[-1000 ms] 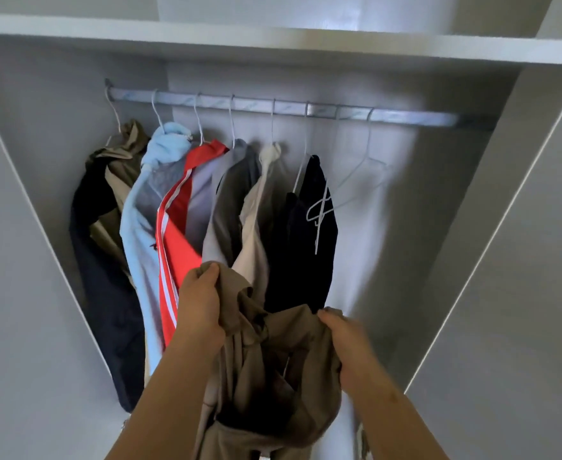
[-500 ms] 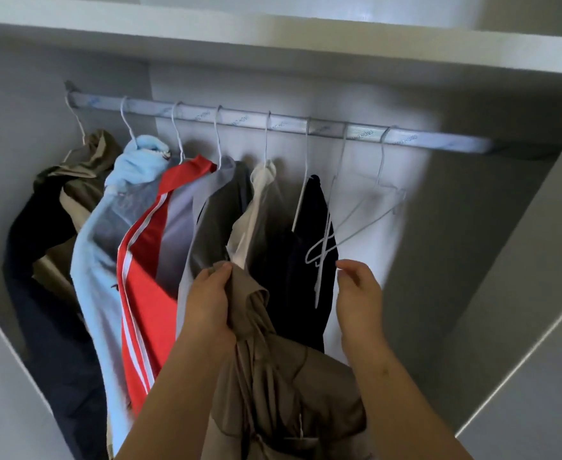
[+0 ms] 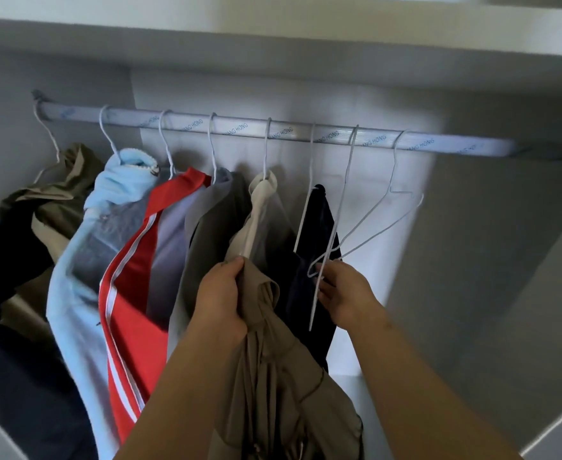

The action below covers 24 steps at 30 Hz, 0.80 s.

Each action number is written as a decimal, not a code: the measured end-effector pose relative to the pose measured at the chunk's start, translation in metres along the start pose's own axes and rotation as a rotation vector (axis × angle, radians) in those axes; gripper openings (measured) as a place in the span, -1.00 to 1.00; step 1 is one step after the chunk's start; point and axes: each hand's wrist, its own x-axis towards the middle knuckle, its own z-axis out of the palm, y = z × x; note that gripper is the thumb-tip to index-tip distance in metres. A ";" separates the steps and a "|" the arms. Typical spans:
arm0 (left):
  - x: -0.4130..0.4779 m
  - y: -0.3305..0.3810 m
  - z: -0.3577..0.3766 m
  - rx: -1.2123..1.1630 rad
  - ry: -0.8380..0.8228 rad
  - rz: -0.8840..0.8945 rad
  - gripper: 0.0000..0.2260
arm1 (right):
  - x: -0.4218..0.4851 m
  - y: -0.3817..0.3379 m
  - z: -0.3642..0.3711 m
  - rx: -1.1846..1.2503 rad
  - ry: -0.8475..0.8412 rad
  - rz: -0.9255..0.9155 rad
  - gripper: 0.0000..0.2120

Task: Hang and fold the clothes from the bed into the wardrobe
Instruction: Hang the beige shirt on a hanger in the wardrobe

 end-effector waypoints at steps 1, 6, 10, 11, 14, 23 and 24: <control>0.001 0.001 0.001 0.004 -0.005 -0.005 -0.85 | 0.002 -0.001 0.003 0.038 0.003 0.003 -0.85; 0.007 0.003 0.002 0.013 -0.026 -0.022 -0.85 | 0.012 -0.005 0.010 0.084 0.000 -0.007 -0.86; 0.013 0.002 0.003 0.011 -0.037 -0.019 -0.85 | 0.012 -0.005 0.010 0.021 0.043 -0.026 -0.85; 0.013 0.000 0.003 0.012 -0.039 -0.018 -0.83 | 0.011 -0.005 0.008 0.017 0.085 -0.032 -0.83; 0.014 -0.005 0.004 -0.015 -0.060 -0.020 -0.75 | 0.003 -0.007 -0.007 0.004 0.229 -0.087 -0.82; 0.007 -0.019 0.011 -0.059 -0.083 -0.019 -0.69 | -0.026 -0.001 -0.026 -0.577 0.554 -0.790 -0.76; 0.006 -0.020 0.011 -0.062 -0.085 -0.013 -0.69 | -0.027 -0.001 -0.020 -0.555 0.413 -0.755 -0.80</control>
